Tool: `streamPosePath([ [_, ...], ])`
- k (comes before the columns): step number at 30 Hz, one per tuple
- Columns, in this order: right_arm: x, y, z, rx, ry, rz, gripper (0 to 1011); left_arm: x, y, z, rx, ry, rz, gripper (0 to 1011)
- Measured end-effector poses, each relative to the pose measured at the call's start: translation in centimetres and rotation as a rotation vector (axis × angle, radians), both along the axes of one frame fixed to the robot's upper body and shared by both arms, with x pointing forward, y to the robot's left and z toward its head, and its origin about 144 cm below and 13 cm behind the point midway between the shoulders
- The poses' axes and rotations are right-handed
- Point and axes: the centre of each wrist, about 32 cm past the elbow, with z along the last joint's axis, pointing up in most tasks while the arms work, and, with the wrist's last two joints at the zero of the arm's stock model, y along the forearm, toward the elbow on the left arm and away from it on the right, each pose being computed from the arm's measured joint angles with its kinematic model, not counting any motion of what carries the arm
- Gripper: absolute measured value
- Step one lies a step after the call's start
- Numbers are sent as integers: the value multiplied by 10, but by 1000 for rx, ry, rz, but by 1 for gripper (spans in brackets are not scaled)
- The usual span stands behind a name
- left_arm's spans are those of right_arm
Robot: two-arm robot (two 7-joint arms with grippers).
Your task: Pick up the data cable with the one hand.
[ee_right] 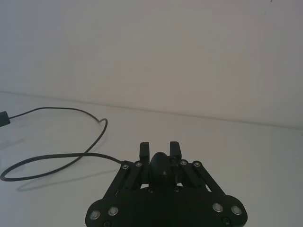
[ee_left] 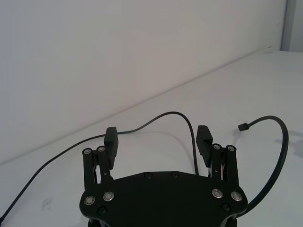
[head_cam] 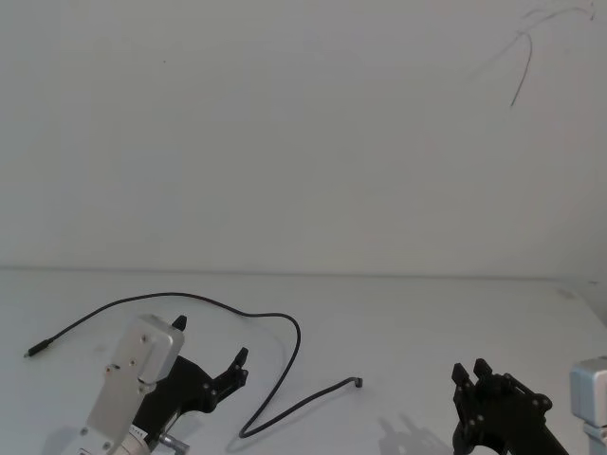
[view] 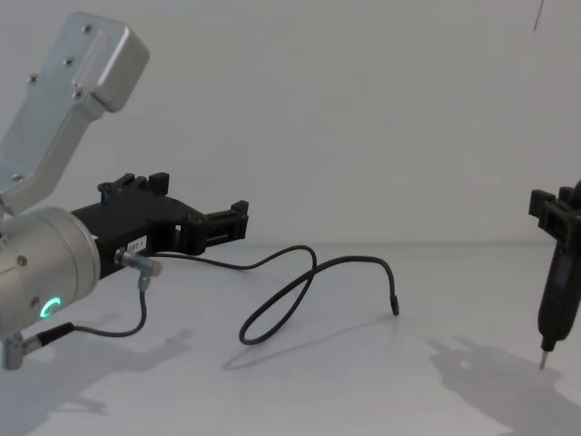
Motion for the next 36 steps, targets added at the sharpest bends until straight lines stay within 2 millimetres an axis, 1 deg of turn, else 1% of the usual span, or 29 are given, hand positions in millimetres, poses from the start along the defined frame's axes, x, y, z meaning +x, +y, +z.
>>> streamPosePath([
  [36, 0, 0, 0, 0, 0, 0, 251, 0, 0, 0, 0, 0, 0, 1001],
])
